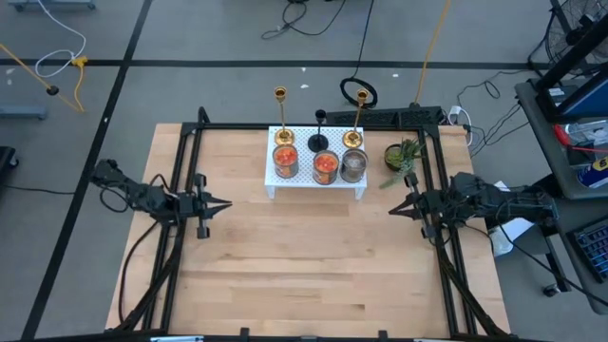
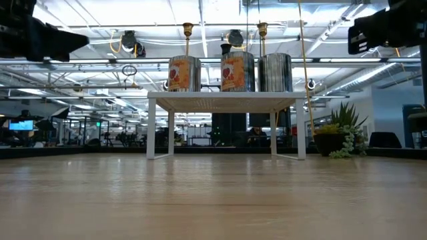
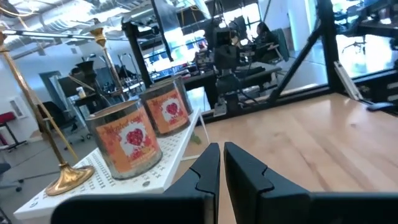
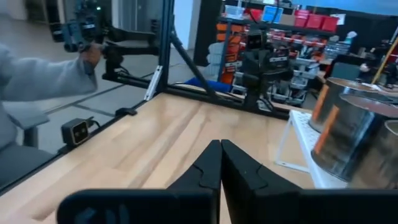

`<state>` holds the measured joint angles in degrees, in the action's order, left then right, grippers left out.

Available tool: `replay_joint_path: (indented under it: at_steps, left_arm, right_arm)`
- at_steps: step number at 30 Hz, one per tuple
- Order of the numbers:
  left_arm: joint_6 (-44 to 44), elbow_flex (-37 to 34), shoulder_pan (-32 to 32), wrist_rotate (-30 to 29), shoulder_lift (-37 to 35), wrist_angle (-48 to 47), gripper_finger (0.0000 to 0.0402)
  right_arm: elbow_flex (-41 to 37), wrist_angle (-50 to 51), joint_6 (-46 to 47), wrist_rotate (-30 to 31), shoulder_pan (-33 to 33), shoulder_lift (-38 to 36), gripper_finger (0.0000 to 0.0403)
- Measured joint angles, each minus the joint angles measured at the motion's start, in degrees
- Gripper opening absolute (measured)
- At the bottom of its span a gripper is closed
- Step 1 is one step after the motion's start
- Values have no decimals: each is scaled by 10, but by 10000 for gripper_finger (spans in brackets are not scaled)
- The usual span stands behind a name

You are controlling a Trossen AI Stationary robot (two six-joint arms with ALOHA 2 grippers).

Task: Pick & Place candle stick holders
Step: Return to Home Position

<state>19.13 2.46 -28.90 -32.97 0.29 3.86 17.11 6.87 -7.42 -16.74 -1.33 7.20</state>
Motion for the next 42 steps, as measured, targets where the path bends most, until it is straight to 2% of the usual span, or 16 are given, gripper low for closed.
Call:
replay_joint_path:
  at_steps: [6, 11, 15, 19, 25, 42]
  left_arm:
    - [0, -11, 34, 17, 0, 10, 30]
    - [1, -11, 78, 117, 0, 8, 31]
    - [-9, -10, 117, 119, 0, -1, 31]
    - [-50, -9, 151, 125, 1, -21, 31]
    - [-62, -9, 185, 171, 4, -27, 30]
    - [-78, -9, 199, 176, 4, -28, 31]
  right_arm:
    - [-57, -44, 20, 0, -22, 0, 1]
    - [-102, -87, 29, -1, -41, 0, 1]
    - [-118, -95, 48, -7, -57, 0, 1]
    - [-135, -118, 64, -46, -70, 1, 1]
    - [-141, -124, 65, -46, -81, 0, 2]
    - [-143, -123, 70, -44, -83, 0, 2]
